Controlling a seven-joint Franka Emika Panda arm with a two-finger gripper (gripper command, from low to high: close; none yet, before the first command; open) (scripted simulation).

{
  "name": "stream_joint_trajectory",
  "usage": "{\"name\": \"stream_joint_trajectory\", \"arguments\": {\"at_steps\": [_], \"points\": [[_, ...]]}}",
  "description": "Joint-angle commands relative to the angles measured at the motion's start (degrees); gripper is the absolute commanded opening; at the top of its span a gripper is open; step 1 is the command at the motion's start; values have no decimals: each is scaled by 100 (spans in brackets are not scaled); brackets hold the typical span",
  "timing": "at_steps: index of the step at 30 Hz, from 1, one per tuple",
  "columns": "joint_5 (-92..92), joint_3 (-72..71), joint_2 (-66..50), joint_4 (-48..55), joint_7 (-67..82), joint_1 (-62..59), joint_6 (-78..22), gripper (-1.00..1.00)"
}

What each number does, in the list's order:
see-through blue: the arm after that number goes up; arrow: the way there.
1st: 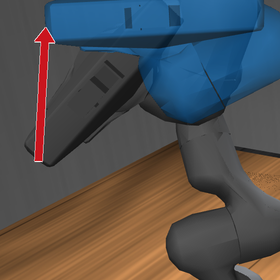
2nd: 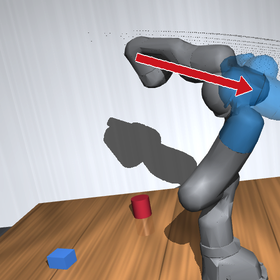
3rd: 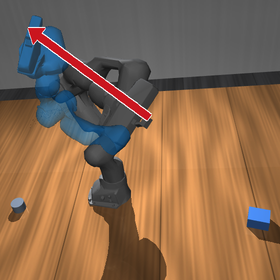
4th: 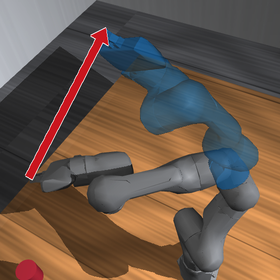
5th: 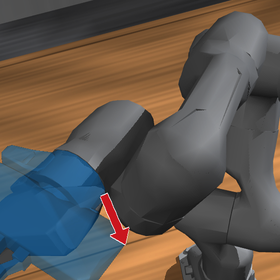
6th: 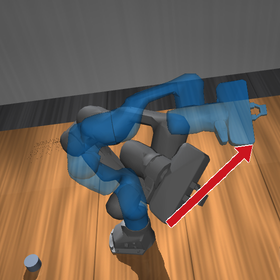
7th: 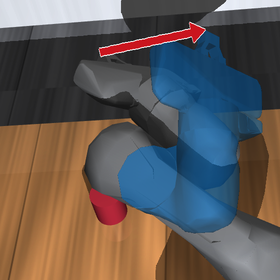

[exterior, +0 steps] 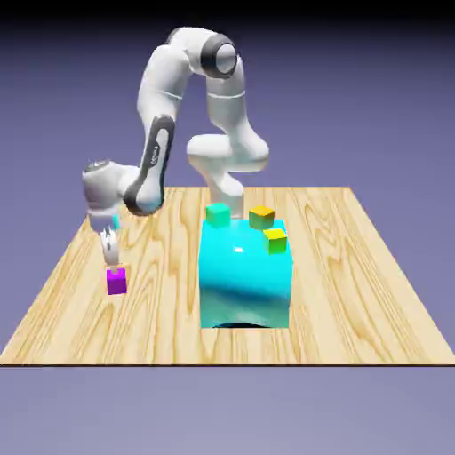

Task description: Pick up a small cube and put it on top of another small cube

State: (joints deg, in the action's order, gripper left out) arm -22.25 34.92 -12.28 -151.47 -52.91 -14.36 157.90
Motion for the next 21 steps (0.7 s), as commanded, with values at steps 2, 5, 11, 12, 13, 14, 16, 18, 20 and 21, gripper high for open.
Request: {"name": "stream_joint_trajectory", "arguments": {"at_steps": [2, 5, 11, 12, 13, 14, 16, 18, 20, 21], "points": [[-498, -413, -322, 85, 369, -303, 193, 0], [-1245, -1033, -806, 212, 923, -758, 483, 0], [-729, -604, -471, 124, 540, -444, 283, -100], [-480, -398, -310, 82, 355, -292, 186, -100], [-231, -191, -149, 39, 171, -141, 90, -100], [18, 15, 12, -3, -14, 11, -7, -100], [516, 428, 334, -88, -382, 314, -200, -100], [682, 318, 729, -147, -517, 374, -513, -100], [753, 59, 1144, -200, -584, 365, -860, -100], [789, -71, 1352, -226, -618, 360, -1033, -100]]}}
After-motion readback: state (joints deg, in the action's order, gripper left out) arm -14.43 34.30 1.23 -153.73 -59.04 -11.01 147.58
